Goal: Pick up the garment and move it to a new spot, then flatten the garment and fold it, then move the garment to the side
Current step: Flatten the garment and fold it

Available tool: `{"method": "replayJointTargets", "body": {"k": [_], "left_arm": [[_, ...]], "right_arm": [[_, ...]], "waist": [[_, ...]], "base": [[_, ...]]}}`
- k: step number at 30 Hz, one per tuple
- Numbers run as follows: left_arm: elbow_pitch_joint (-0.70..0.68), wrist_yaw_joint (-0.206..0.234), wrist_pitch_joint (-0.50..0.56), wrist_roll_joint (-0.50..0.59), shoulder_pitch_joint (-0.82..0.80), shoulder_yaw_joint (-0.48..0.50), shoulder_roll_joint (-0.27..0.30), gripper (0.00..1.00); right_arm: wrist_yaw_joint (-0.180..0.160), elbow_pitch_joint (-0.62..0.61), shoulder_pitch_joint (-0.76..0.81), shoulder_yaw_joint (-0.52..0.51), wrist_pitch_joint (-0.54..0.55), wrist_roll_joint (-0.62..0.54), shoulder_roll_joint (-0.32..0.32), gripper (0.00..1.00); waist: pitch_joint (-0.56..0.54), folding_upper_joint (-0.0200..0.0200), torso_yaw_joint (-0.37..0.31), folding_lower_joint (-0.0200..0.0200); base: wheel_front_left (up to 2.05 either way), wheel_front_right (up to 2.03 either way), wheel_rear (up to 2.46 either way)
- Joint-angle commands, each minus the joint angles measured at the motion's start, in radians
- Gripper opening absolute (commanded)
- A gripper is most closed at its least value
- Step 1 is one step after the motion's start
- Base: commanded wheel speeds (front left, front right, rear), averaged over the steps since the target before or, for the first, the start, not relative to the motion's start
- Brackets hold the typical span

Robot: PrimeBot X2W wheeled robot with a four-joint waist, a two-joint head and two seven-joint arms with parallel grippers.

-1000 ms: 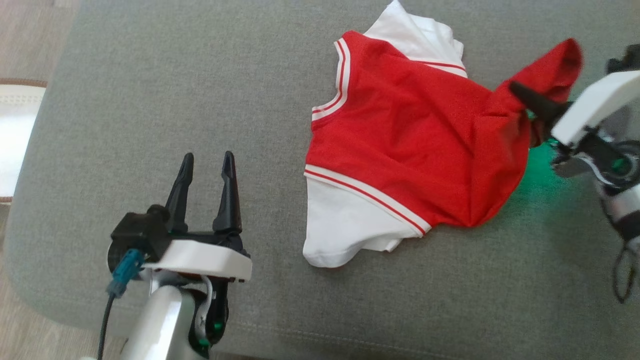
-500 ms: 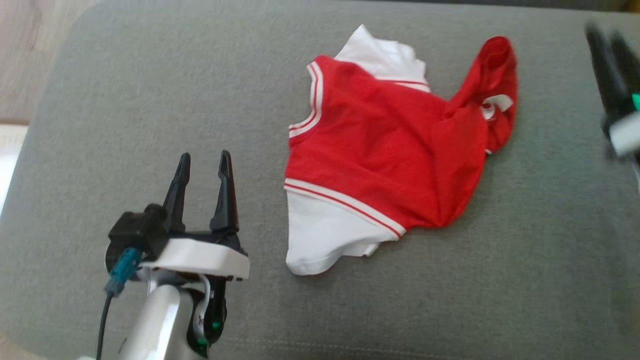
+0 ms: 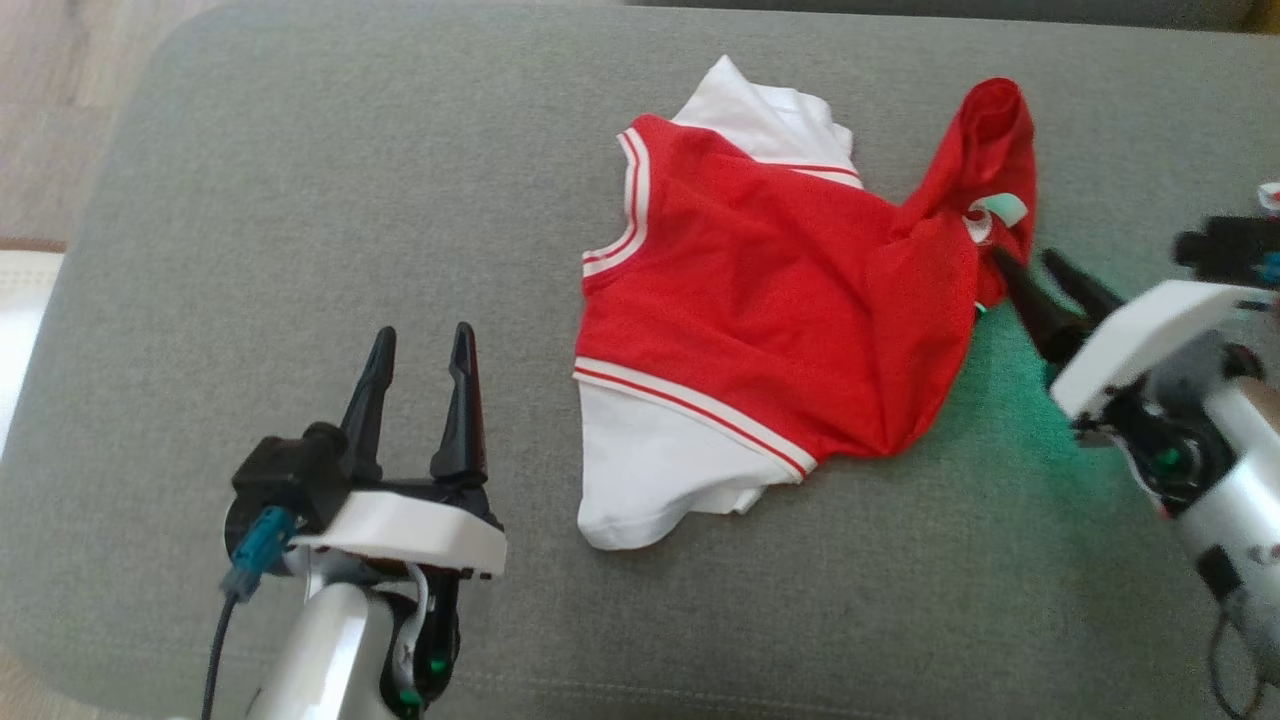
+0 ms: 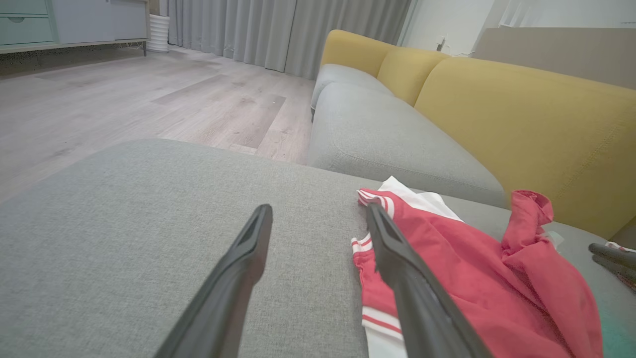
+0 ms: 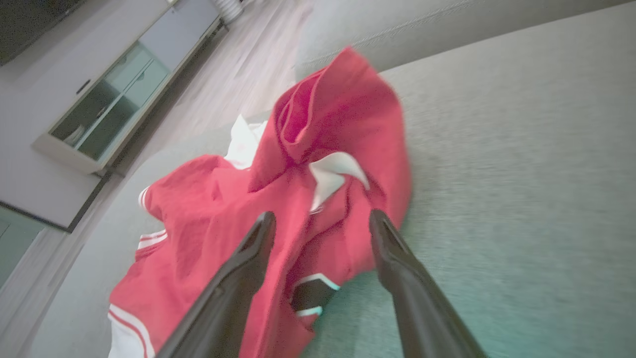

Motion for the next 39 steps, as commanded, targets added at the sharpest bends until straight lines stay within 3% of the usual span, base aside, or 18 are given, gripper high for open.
{"method": "replayJointTargets", "body": {"k": [1,5,6,7,9,10,11,18,24,28,33,34,35,36,39], "left_arm": [[-0.027,0.003,-0.006,-0.002,-0.031,0.025,0.003,1.0],[-0.022,0.005,-0.006,-0.002,-0.029,0.025,0.003,1.0],[-0.022,0.006,-0.006,-0.002,-0.028,0.026,0.003,1.0],[-0.022,0.006,-0.006,-0.002,-0.028,0.026,0.003,1.0],[-0.023,0.007,-0.006,-0.002,-0.027,0.029,0.003,1.0],[-0.023,0.007,-0.006,-0.002,-0.026,0.03,0.003,1.0],[-0.022,0.007,-0.006,-0.002,-0.025,0.031,0.003,1.0],[-0.014,0.01,-0.006,0.001,-0.007,0.039,0.003,1.0],[-0.005,0.002,-0.006,0.005,0.019,0.058,0.003,1.0],[0.0,-0.006,-0.006,0.007,0.026,0.064,0.003,1.0],[0.01,-0.012,-0.006,0.014,0.021,0.072,0.003,1.0],[0.012,-0.013,-0.006,0.016,0.02,0.075,0.003,1.0],[0.014,-0.015,-0.006,0.018,0.017,0.076,0.003,1.0],[0.015,-0.016,-0.006,0.02,0.015,0.078,0.003,1.0],[0.021,-0.021,-0.006,0.025,0.008,0.081,0.003,1.0]], "right_arm": [[0.007,-0.009,-0.035,0.022,0.032,-0.003,0.011,0.94],[0.007,0.053,-0.06,0.044,0.129,0.029,0.047,0.82],[0.007,0.071,-0.064,0.045,0.152,0.04,0.055,0.68],[0.007,0.071,-0.064,0.045,0.152,0.04,0.055,0.68],[0.007,0.095,-0.074,0.046,0.185,0.055,0.069,0.31],[0.007,0.102,-0.078,0.044,0.195,0.063,0.075,0.04],[0.007,0.106,-0.082,0.04,0.202,0.07,0.079,0.0],[0.007,0.036,-0.078,0.018,0.166,0.073,0.052,0.0],[0.007,-0.084,-0.012,0.02,0.14,-0.056,-0.066,0.0],[0.007,-0.189,0.113,-0.031,0.183,-0.16,-0.119,0.0],[0.007,-0.296,0.293,-0.113,0.249,-0.252,-0.074,0.0],[0.007,-0.318,0.327,-0.135,0.258,-0.271,-0.054,0.05],[0.007,-0.336,0.359,-0.16,0.266,-0.3,-0.037,0.45],[0.007,-0.357,0.39,-0.183,0.277,-0.331,-0.018,1.0],[0.007,-0.446,0.471,-0.258,0.311,-0.375,0.049,1.0]], "waist": [[0.002,0.0,0.013,0.0],[0.001,0.0,0.033,0.0],[0.0,0.0,0.037,0.0],[0.0,0.0,0.037,0.0],[-0.001,0.0,0.042,0.0],[-0.002,0.0,0.044,0.0],[-0.003,0.0,0.045,0.0],[-0.035,0.0,0.029,0.0],[-0.078,0.0,-0.031,0.0],[-0.086,0.0,-0.083,0.0],[-0.075,0.0,-0.116,0.0],[-0.073,0.0,-0.122,0.0],[-0.07,0.0,-0.126,0.0],[-0.067,0.0,-0.13,0.0],[-0.061,0.0,-0.139,0.0]], "base": [[0.0,0.0,0.0],[0.0,0.0,0.0],[0.0,0.0,0.0],[0.0,0.0,0.0],[0.0,0.0,0.0],[0.0,0.0,0.0],[0.0,0.0,0.0],[0.0,0.0,0.0],[0.0,0.0,0.0],[0.0,0.0,0.0],[0.0,0.0,0.0],[0.0,0.0,0.0],[0.0,0.0,0.0],[0.0,0.0,0.0],[0.0,0.0,0.0]]}}
